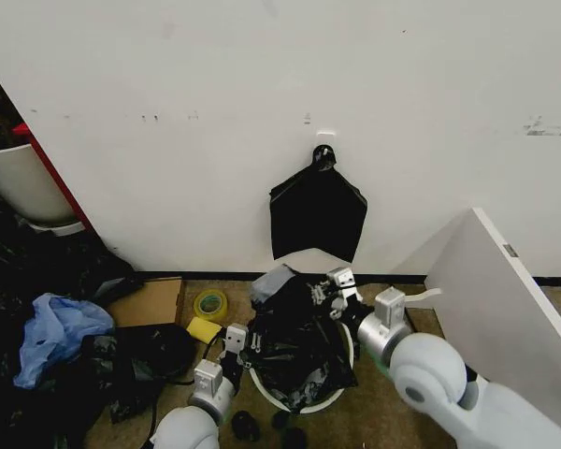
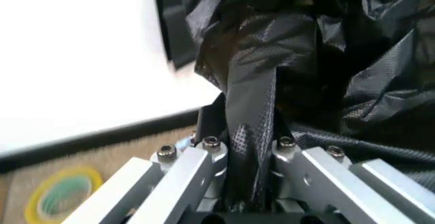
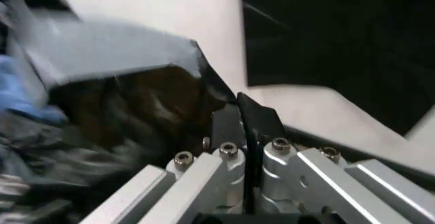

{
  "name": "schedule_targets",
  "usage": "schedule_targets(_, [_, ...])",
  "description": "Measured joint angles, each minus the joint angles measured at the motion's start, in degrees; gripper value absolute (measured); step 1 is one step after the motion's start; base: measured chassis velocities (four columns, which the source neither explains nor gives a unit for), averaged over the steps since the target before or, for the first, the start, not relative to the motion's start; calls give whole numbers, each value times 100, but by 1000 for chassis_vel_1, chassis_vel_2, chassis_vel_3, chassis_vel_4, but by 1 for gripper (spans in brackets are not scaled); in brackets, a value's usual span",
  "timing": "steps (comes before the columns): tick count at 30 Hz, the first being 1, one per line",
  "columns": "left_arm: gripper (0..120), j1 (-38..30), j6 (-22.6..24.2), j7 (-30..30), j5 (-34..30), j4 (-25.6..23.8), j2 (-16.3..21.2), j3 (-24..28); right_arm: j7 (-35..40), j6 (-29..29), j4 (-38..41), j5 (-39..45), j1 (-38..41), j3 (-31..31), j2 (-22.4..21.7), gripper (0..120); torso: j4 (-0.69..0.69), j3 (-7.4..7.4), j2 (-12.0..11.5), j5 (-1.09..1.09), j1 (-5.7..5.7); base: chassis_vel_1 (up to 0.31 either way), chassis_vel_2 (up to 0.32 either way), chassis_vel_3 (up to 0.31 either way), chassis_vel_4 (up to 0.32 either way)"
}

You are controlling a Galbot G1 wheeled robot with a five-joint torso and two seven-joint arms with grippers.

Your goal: Place the garbage bag over the trash bin.

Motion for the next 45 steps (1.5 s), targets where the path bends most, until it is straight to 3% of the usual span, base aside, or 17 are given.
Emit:
schedule_targets(5, [4,29,-768,271,1,154,43,-77,321,-326,-172,147,7,90,-129,0,0,0,0,0,0,0,0,0,0])
schedule_targets(10, [4,20,-970,317,-156,207,13,-188,397,-426,-242,158,-118,213,-290,0,0,0,0,0,0,0,0,0,0])
schedule_targets(16, [4,-4,-983,220,-777,281,-100,-406,412,-438,-318,77,-372,346,-377,0,-1,0,0,0,0,0,0,0,0])
schedule_targets(26, [4,4,-1071,655,-1702,-15,-41,-537,215,-392,-449,-96,-875,475,-276,0,0,-1,0,-1,0,0,0,0,0])
schedule_targets(36, [4,-33,-1035,574,-1779,20,-54,-567,51,-314,-412,-11,-1243,773,-325,0,-1,-1,0,0,0,0,0,0,0])
schedule_targets(39, [4,-69,-866,309,-1774,85,-119,-571,199,-16,-206,60,-1293,789,-325,0,0,-1,0,-1,0,0,0,0,0])
schedule_targets(45, [4,-32,-758,158,-1597,166,-117,-587,777,87,89,262,-1275,786,-205,19,0,0,0,-1,0,0,0,0,0])
